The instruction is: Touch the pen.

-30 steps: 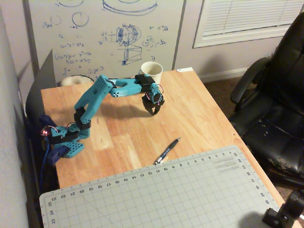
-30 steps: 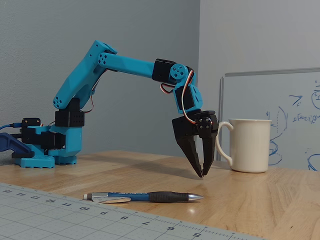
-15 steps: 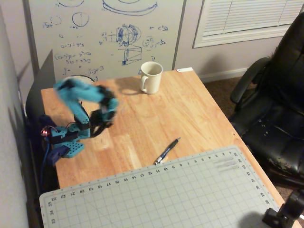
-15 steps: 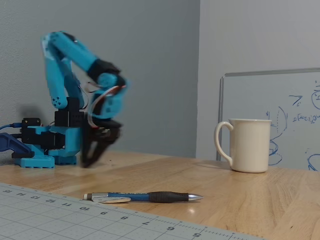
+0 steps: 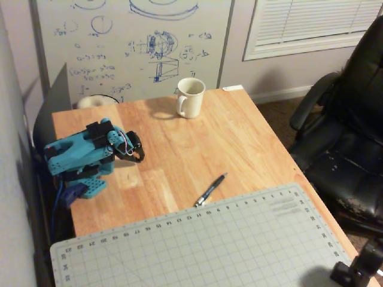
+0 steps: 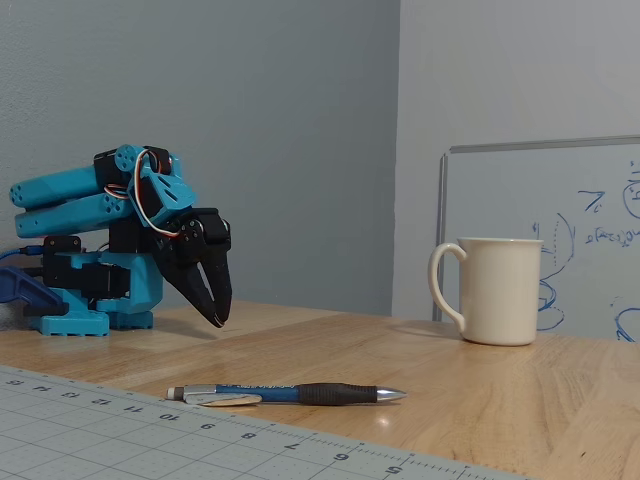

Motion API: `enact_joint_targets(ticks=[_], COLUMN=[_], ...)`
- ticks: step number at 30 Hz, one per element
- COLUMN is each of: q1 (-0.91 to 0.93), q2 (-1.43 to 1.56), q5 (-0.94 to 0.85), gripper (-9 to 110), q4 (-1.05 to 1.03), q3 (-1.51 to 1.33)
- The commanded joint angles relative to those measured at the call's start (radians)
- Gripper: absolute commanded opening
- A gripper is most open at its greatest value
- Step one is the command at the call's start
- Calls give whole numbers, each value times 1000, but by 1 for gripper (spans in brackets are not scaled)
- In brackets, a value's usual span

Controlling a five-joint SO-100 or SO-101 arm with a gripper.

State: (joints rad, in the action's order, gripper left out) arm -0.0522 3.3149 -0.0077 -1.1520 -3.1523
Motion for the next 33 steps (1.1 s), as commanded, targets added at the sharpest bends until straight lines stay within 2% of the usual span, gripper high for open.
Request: enact_joint_targets(ticks=[1, 16, 23, 28, 33], q1=[-3, -3, 8, 9, 18], q2=[5, 6, 0, -173, -557], q5=[9, -5, -3, -3, 0], gripper=[1, 1, 1, 1, 1], q4=[2, 17, 107, 189, 293], q3=[14, 38, 184, 305, 531])
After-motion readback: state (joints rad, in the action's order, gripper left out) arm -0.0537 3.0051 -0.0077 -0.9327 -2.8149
